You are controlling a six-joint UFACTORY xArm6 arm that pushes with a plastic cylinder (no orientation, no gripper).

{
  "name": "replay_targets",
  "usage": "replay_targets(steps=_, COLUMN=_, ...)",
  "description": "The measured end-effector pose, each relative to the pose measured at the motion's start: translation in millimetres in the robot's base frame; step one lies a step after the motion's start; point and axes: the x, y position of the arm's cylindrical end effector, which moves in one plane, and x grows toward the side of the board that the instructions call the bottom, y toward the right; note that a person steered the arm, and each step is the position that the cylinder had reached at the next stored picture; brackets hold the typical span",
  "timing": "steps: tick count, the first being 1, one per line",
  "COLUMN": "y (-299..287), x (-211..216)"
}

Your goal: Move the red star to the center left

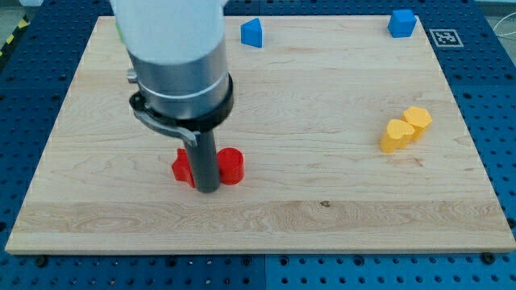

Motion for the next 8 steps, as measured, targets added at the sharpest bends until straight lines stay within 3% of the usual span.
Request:
replay_targets(steps=2, y=-90, x=-24)
replay_targets(steps=5, y=-54, x=-20)
replay_targets(steps=8, y=-56, x=-74)
